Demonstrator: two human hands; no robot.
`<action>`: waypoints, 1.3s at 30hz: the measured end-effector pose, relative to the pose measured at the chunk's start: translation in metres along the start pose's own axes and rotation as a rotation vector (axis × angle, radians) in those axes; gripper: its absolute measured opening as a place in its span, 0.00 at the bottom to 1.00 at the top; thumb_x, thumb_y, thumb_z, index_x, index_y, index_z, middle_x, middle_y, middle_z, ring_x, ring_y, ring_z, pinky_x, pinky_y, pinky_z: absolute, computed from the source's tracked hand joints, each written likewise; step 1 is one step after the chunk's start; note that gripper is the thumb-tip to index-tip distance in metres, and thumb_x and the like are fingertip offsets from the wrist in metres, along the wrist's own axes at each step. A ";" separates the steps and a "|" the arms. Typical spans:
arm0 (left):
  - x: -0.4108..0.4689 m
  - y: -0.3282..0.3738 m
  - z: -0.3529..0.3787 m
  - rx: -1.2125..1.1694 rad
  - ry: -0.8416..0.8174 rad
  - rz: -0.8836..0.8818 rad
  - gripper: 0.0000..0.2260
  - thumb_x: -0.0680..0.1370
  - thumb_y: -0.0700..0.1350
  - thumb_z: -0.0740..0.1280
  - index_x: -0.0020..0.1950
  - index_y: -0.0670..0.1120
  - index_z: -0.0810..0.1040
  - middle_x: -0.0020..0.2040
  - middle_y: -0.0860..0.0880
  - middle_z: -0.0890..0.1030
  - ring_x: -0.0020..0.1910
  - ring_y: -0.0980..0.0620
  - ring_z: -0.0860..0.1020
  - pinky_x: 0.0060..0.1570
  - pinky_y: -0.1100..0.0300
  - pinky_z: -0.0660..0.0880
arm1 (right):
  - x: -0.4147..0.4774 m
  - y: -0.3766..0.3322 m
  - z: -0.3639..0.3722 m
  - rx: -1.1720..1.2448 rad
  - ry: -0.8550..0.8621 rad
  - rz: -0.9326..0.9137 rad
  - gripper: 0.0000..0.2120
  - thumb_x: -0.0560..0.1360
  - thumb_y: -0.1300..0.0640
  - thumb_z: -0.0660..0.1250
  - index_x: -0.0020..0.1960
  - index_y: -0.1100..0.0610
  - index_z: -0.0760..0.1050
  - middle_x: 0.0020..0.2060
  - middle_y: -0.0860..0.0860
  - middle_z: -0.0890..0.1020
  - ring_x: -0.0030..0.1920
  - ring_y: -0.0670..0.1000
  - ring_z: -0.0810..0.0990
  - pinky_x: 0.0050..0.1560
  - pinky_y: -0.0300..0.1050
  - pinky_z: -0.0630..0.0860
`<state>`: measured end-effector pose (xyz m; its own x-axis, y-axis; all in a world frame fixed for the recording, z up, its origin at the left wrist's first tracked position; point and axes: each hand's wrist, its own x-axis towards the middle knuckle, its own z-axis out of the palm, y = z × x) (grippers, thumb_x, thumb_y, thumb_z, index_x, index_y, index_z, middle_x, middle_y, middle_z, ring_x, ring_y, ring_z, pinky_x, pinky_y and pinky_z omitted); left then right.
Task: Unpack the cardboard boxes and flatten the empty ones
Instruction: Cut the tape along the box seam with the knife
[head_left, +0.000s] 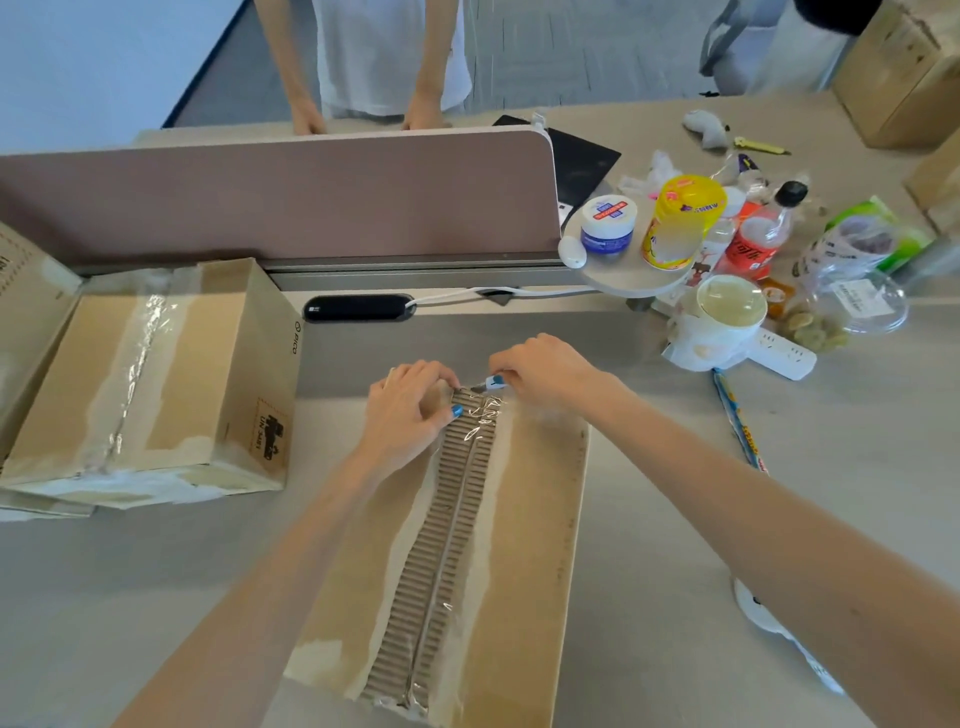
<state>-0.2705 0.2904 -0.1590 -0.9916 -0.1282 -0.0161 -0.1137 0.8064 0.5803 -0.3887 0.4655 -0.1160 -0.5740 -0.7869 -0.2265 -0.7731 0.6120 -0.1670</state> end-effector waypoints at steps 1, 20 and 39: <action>-0.001 -0.001 0.000 0.000 -0.003 0.007 0.10 0.74 0.46 0.68 0.53 0.56 0.75 0.53 0.60 0.76 0.55 0.54 0.72 0.61 0.45 0.66 | 0.000 0.001 -0.001 -0.033 0.006 -0.027 0.12 0.81 0.58 0.55 0.59 0.52 0.76 0.55 0.51 0.81 0.54 0.54 0.77 0.49 0.41 0.60; 0.000 -0.007 0.004 0.024 0.066 0.018 0.11 0.77 0.42 0.69 0.55 0.57 0.75 0.56 0.61 0.76 0.61 0.56 0.70 0.61 0.52 0.61 | -0.017 0.019 -0.005 -0.195 0.141 0.012 0.07 0.80 0.55 0.59 0.56 0.52 0.71 0.51 0.48 0.81 0.51 0.52 0.79 0.50 0.44 0.65; 0.043 -0.025 -0.005 0.070 0.273 -0.052 0.14 0.80 0.42 0.64 0.64 0.53 0.78 0.63 0.54 0.78 0.66 0.51 0.70 0.65 0.50 0.58 | 0.015 -0.048 -0.001 0.102 0.325 0.296 0.13 0.83 0.58 0.53 0.52 0.58 0.76 0.48 0.54 0.81 0.47 0.57 0.80 0.38 0.45 0.64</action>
<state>-0.3102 0.2619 -0.1699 -0.9321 -0.3139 0.1807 -0.1777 0.8311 0.5269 -0.3605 0.4238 -0.1103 -0.8341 -0.5507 0.0316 -0.5414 0.8063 -0.2383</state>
